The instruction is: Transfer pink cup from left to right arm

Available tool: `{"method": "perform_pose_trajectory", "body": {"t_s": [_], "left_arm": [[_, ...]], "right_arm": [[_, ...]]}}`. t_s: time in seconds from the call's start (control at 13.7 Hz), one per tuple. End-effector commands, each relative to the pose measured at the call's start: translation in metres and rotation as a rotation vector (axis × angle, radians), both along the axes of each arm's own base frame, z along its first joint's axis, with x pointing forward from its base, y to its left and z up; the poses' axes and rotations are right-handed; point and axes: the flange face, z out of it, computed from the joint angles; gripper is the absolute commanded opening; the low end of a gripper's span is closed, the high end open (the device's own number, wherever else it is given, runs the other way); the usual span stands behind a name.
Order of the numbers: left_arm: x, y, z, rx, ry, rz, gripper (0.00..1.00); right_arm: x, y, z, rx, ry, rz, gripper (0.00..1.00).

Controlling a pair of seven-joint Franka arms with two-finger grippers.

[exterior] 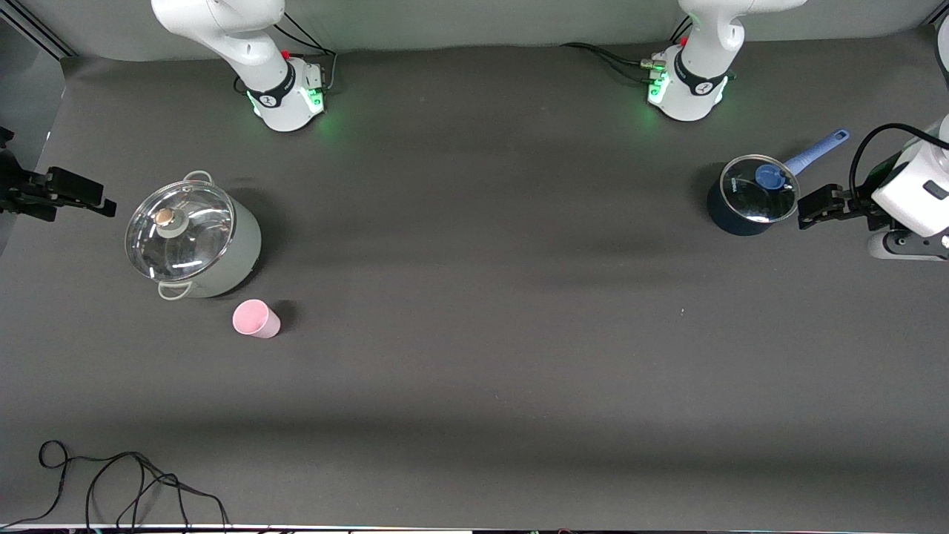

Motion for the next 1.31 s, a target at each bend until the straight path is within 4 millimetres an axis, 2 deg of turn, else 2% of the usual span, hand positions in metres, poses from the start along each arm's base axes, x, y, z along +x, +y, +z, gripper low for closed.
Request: {"method": "perform_pose_trajectory", "body": {"t_s": [0.0,0.22,0.36,0.51,0.8,0.95,1.24], "left_arm": [[-0.005,0.0,0.0,-0.015,0.003,0.013,1.0],[-0.005,-0.001,-0.001,-0.015,0.008,0.009,1.0],[-0.004,-0.002,0.0,-0.015,0.004,0.009,1.0],[-0.004,-0.001,0.0,-0.016,0.004,0.01,1.0],[-0.002,0.004,-0.001,-0.017,-0.003,0.023,1.0],[-0.002,0.004,-0.001,-0.017,-0.003,0.023,1.0],[-0.001,0.004,0.006,-0.018,-0.023,0.023,1.0]], "right_arm": [[-0.022,0.004,0.0,-0.023,-0.032,-0.007,1.0],[-0.027,0.026,-0.001,-0.1,-0.043,0.019,1.0],[-0.017,0.04,-0.014,-0.101,-0.026,0.021,1.0],[-0.015,0.039,-0.013,-0.101,-0.03,0.02,1.0],[-0.022,0.022,-0.004,-0.09,-0.059,-0.019,1.0],[-0.027,0.025,-0.006,-0.09,-0.067,-0.013,1.0],[-0.015,0.035,-0.017,-0.095,-0.048,0.01,1.0]]}}
